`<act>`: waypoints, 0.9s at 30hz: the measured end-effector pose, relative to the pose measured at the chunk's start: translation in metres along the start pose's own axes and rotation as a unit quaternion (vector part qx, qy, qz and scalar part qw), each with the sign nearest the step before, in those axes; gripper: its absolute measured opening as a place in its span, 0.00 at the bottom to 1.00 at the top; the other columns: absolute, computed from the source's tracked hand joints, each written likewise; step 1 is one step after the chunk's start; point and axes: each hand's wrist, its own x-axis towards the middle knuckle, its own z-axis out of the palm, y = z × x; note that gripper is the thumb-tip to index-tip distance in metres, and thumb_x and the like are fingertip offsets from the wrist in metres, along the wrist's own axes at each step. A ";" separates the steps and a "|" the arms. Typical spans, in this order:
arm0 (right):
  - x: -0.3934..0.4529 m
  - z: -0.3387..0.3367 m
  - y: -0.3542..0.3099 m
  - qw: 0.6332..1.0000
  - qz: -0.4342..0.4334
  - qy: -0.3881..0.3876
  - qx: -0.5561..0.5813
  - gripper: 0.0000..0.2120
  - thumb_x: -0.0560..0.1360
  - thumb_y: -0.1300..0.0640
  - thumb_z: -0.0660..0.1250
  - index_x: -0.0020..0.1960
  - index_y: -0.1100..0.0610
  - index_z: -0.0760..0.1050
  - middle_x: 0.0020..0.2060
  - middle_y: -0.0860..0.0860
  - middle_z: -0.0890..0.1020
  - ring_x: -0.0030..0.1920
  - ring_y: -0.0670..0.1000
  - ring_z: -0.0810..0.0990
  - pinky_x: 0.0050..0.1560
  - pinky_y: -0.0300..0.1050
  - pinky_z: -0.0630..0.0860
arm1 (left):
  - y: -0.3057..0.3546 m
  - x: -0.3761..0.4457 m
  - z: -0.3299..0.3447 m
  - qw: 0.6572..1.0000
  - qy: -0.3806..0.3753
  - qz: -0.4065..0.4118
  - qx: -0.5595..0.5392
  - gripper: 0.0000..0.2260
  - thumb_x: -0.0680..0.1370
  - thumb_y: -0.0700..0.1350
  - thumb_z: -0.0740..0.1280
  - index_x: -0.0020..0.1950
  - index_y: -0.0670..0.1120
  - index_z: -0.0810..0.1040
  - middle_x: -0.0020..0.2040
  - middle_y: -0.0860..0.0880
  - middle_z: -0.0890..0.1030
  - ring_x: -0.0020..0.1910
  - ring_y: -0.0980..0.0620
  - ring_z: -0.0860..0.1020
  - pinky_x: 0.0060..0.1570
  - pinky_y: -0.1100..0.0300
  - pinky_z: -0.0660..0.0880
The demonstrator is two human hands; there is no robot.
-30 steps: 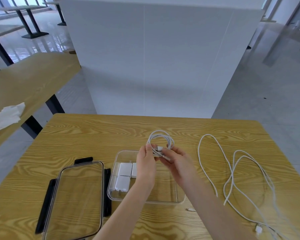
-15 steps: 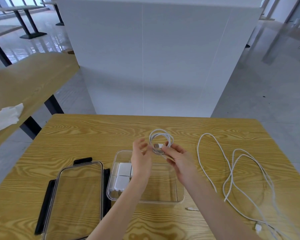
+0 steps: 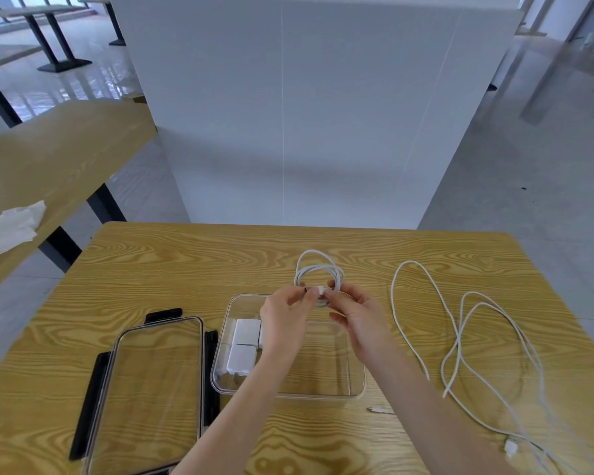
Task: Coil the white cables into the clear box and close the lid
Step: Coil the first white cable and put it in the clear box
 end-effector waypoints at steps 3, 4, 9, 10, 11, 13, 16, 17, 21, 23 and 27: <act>0.000 0.001 0.003 1.000 -0.007 0.018 0.014 0.06 0.71 0.63 0.71 0.48 0.57 0.79 0.35 0.50 0.83 0.38 0.47 0.81 0.41 0.40 0.74 | 0.000 -0.001 0.002 1.000 0.009 0.004 0.016 0.06 0.75 0.48 0.68 0.38 0.50 0.79 0.39 0.58 0.79 0.42 0.58 0.76 0.40 0.66 0.67; 0.000 0.001 0.005 0.999 -0.009 0.027 0.018 0.08 0.71 0.63 0.70 0.50 0.57 0.79 0.36 0.51 0.83 0.38 0.47 0.81 0.41 0.40 0.74 | -0.001 0.000 0.002 1.000 0.012 0.007 0.021 0.07 0.74 0.48 0.68 0.36 0.52 0.77 0.43 0.57 0.80 0.46 0.56 0.77 0.43 0.65 0.69; 0.000 0.002 0.006 0.996 -0.014 0.076 0.044 0.08 0.72 0.64 0.70 0.50 0.60 0.79 0.35 0.52 0.82 0.37 0.47 0.80 0.39 0.39 0.75 | -0.006 0.000 0.002 0.998 0.022 0.033 0.048 0.08 0.74 0.46 0.70 0.34 0.52 0.77 0.61 0.52 0.78 0.62 0.53 0.74 0.59 0.55 0.71; 0.000 0.002 0.005 0.995 -0.013 0.085 0.049 0.07 0.72 0.65 0.69 0.50 0.61 0.79 0.36 0.52 0.82 0.37 0.47 0.80 0.38 0.38 0.75 | -0.007 0.000 0.002 0.998 0.029 0.038 0.042 0.08 0.74 0.46 0.70 0.34 0.51 0.78 0.61 0.53 0.78 0.61 0.54 0.74 0.58 0.57 0.72; 0.002 0.001 0.005 0.994 -0.013 0.094 0.059 0.07 0.72 0.65 0.69 0.50 0.62 0.79 0.35 0.52 0.82 0.37 0.48 0.80 0.37 0.38 0.75 | -0.007 0.000 0.001 0.998 0.035 0.042 0.031 0.07 0.74 0.45 0.70 0.35 0.49 0.78 0.60 0.54 0.78 0.58 0.55 0.76 0.55 0.62 0.73; 0.004 -0.001 0.003 0.989 -0.014 0.112 0.093 0.06 0.71 0.66 0.70 0.48 0.62 0.79 0.31 0.50 0.84 0.37 0.48 0.81 0.36 0.38 0.79 | -0.005 -0.001 -0.003 0.999 0.036 0.031 -0.009 0.07 0.74 0.42 0.69 0.36 0.45 0.79 0.58 0.55 0.78 0.52 0.63 0.76 0.44 0.77 0.70; 0.005 -0.006 -0.001 0.983 -0.011 0.109 0.145 0.06 0.72 0.68 0.68 0.43 0.59 0.79 0.29 0.50 0.84 0.34 0.47 0.83 0.39 0.39 0.82 | -0.007 -0.003 -0.008 0.998 -0.004 -0.009 -0.065 0.07 0.74 0.42 0.69 0.36 0.43 0.79 0.57 0.55 0.78 0.49 0.66 0.75 0.40 0.81 0.67; 0.006 -0.007 -0.001 0.983 -0.009 0.100 0.156 0.06 0.72 0.68 0.67 0.43 0.59 0.79 0.29 0.50 0.84 0.33 0.46 0.83 0.39 0.39 0.82 | -0.007 -0.003 -0.008 0.997 -0.030 -0.027 -0.063 0.07 0.73 0.43 0.70 0.36 0.43 0.80 0.57 0.56 0.78 0.50 0.64 0.75 0.46 0.78 0.67; 0.005 -0.007 0.000 0.988 -0.018 0.045 0.146 0.05 0.73 0.67 0.67 0.47 0.60 0.79 0.34 0.51 0.85 0.36 0.47 0.84 0.41 0.40 0.82 | -0.002 -0.004 -0.011 0.984 -0.135 -0.104 -0.054 0.09 0.72 0.48 0.70 0.43 0.42 0.83 0.52 0.54 0.81 0.54 0.56 0.76 0.53 0.60 0.69; 0.004 -0.008 0.001 0.990 -0.028 0.031 0.133 0.06 0.73 0.67 0.67 0.49 0.62 0.79 0.35 0.52 0.85 0.37 0.48 0.84 0.40 0.40 0.82 | 0.002 -0.002 -0.014 0.982 -0.134 -0.117 -0.067 0.11 0.72 0.53 0.68 0.48 0.47 0.81 0.51 0.52 0.81 0.54 0.56 0.76 0.56 0.58 0.70; 0.002 -0.009 -0.001 0.991 -0.029 0.021 0.128 0.09 0.72 0.68 0.68 0.52 0.65 0.78 0.36 0.53 0.86 0.39 0.49 0.85 0.41 0.42 0.82 | 0.002 0.015 -0.022 0.988 -0.058 -0.113 -0.088 0.21 0.74 0.53 0.66 0.64 0.49 0.69 0.63 0.52 0.73 0.64 0.52 0.70 0.60 0.56 0.66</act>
